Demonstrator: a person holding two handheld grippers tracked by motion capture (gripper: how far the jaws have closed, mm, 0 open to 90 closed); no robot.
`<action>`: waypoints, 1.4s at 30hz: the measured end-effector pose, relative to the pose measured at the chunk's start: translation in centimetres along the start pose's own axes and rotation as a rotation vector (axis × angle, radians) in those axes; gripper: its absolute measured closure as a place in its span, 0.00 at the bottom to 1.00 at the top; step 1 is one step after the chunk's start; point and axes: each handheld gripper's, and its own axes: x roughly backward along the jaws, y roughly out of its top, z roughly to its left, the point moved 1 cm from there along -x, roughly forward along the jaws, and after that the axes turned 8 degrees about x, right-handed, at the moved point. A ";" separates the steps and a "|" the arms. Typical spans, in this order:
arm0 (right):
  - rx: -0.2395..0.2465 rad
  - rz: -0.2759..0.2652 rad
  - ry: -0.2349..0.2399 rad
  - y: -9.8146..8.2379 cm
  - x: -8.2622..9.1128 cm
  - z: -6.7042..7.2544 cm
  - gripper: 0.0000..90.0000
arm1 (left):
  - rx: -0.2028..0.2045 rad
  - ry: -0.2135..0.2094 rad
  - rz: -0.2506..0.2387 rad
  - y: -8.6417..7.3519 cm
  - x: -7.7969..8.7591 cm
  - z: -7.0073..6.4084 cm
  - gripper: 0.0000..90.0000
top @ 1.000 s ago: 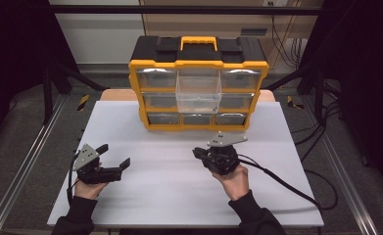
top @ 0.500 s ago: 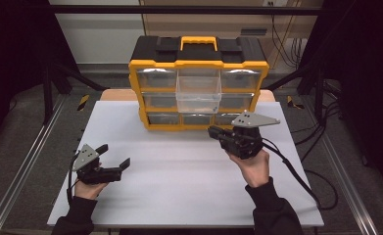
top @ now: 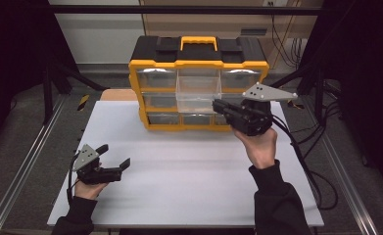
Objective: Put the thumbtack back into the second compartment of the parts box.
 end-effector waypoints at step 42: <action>0.017 -0.026 -0.167 1.6 -3.6 -3.6 0.49 | 0.003 -0.003 -0.008 0.1 0.1 0.0 0.01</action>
